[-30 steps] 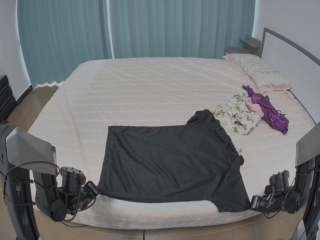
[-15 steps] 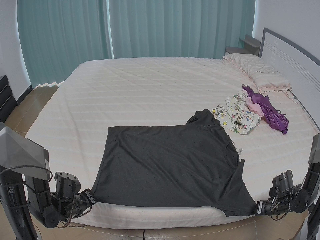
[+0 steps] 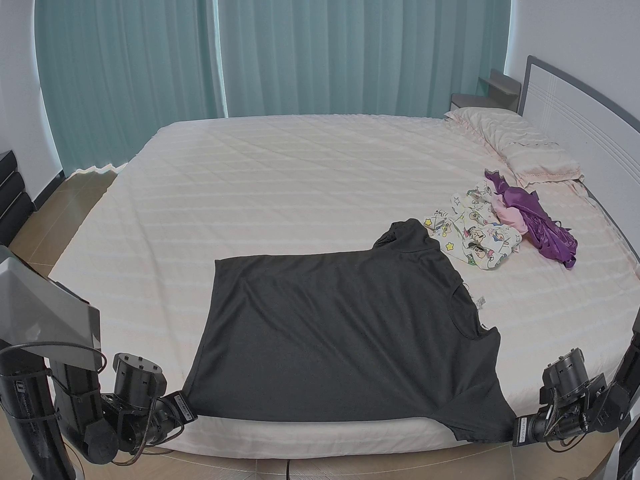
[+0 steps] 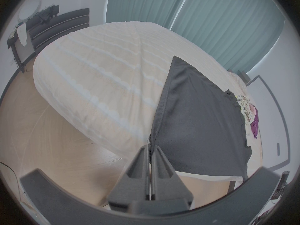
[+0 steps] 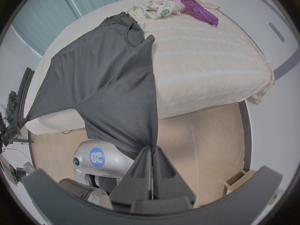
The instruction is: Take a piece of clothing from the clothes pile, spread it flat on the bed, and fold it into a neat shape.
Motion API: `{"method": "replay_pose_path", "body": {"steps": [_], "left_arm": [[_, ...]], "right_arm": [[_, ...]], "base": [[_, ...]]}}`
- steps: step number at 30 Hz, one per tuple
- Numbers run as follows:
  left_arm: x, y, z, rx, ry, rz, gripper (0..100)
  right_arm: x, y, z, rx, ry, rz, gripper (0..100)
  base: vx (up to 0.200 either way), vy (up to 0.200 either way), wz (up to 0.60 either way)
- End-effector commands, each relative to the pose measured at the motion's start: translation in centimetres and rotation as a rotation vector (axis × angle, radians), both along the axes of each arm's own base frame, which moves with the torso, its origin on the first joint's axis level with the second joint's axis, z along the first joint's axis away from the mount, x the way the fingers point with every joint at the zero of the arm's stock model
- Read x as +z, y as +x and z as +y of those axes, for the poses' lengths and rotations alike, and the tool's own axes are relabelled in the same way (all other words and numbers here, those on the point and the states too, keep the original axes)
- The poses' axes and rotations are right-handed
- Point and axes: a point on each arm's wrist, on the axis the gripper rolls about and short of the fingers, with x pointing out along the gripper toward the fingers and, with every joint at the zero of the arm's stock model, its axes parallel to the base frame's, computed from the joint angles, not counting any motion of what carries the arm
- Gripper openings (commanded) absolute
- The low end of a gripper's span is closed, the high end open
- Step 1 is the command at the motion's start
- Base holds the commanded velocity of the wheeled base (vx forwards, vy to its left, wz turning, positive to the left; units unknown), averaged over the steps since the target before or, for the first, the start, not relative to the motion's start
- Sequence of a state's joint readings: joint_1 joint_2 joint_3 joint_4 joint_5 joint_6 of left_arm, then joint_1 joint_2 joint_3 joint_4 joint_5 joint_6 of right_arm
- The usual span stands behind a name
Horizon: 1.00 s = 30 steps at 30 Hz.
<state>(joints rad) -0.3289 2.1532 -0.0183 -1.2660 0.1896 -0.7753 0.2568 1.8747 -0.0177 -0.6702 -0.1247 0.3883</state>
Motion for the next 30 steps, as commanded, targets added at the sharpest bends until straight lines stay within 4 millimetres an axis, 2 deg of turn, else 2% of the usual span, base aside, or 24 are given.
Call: {"method": "replay_pose_path", "body": {"steps": [1,5,11,21,26,30], "left_arm": [[0.8,-0.9,0.2,-0.019,0.040,0.019,0],[1.7,-1.8,0.4,-0.041,0.059,0.041,0],[1.0,-3.3,-0.3,-0.105,0.104,0.174,0],[0.7,-5.0,-1.0,-0.156,0.131,0.272,0],[1.0,-4.8,-1.1,-0.150,0.122,0.250,0],[2.9,-3.3,-1.0,-0.103,0.067,0.128,0]], "right_arm": [[1.0,-0.9,-0.2,0.003,-0.015,-0.031,0],[1.0,-1.2,-0.2,0.005,-0.023,-0.008,0],[1.0,-1.3,-0.3,0.012,-0.033,-0.005,0],[1.5,-1.9,-0.5,0.022,-0.042,-0.001,0],[2.4,-1.1,-0.5,0.012,-0.024,-0.072,0],[3.6,1.0,-0.2,-0.012,0.010,-0.162,0]], "base": [[0.000,0.000,0.00],[0.000,0.000,0.00],[0.000,0.000,0.00],[0.000,0.000,0.00],[0.000,0.000,0.00],[0.000,0.000,0.00]]}}
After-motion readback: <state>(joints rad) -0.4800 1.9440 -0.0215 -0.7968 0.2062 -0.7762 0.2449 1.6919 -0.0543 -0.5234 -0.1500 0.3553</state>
